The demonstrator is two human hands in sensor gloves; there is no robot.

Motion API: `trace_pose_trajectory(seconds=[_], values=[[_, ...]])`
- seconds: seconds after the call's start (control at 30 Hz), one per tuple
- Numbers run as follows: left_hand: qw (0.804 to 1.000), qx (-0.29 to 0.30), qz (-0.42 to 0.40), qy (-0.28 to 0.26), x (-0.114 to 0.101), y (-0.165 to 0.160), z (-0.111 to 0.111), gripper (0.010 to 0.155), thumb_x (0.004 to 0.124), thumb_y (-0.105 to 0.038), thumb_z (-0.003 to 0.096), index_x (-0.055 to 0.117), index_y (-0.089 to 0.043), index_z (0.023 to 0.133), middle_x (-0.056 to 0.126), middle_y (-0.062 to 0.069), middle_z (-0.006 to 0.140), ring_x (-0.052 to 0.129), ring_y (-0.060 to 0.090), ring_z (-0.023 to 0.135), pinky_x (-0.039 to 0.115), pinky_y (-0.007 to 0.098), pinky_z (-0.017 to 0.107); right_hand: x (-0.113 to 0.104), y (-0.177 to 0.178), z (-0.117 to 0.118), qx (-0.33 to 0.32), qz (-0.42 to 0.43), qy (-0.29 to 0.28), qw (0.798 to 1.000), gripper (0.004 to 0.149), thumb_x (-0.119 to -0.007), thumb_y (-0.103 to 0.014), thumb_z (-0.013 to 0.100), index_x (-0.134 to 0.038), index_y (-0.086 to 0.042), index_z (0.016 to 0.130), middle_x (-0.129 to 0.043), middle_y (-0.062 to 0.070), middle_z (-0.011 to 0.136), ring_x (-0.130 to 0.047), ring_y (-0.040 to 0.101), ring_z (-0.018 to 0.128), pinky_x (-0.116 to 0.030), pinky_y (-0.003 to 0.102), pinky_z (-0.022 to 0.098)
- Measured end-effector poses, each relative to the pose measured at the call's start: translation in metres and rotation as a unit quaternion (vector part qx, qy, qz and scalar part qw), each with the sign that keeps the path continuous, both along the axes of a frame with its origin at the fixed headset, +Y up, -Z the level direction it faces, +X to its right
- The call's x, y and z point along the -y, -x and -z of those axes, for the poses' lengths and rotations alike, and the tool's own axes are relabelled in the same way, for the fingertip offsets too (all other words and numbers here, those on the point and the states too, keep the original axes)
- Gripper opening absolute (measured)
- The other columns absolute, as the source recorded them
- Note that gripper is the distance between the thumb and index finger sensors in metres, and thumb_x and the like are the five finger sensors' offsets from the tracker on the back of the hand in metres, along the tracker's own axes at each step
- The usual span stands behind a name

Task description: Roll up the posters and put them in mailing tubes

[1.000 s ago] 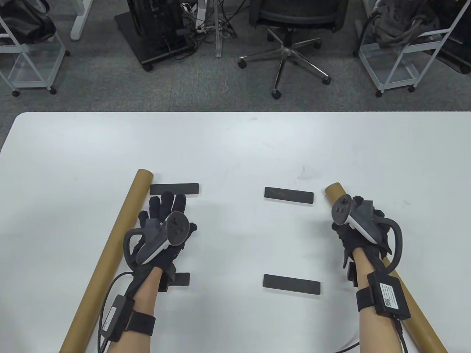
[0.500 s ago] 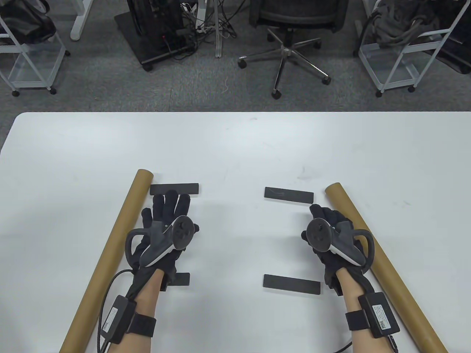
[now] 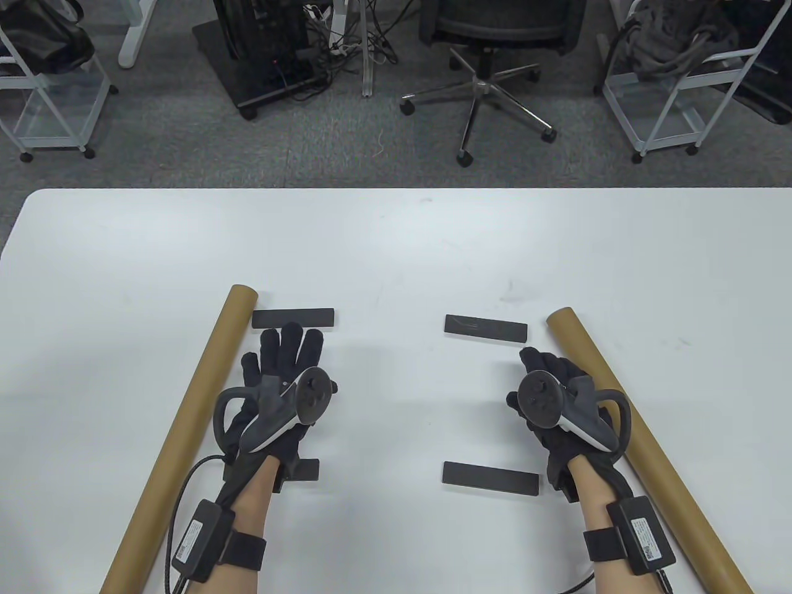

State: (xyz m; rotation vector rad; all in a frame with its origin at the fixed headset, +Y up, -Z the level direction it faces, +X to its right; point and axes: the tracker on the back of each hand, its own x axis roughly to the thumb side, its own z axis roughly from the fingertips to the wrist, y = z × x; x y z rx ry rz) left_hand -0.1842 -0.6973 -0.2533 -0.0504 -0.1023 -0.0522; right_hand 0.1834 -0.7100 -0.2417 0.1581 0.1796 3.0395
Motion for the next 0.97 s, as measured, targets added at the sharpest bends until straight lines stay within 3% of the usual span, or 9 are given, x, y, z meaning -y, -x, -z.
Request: trace_pose_trajectory(seconds=[0.97], values=[[1.000,0.005,0.000,0.000,0.0018,-0.0003,-0.0007,0.077,0.059,-0.057,0.0538,0.034,-0.030,0.122,0.030,0.008,0.132,0.043,0.042,0.120,0.048,0.065,0.084,0.0028,-0.0036,-0.0002,0.002,0.002,0.006,1.000,0.076,-0.064,-0.043,0.050,-0.039,-0.006,0.111,-0.056,0.026,0.113,-0.060,0.057,0.099,-0.053,0.074,0.068]])
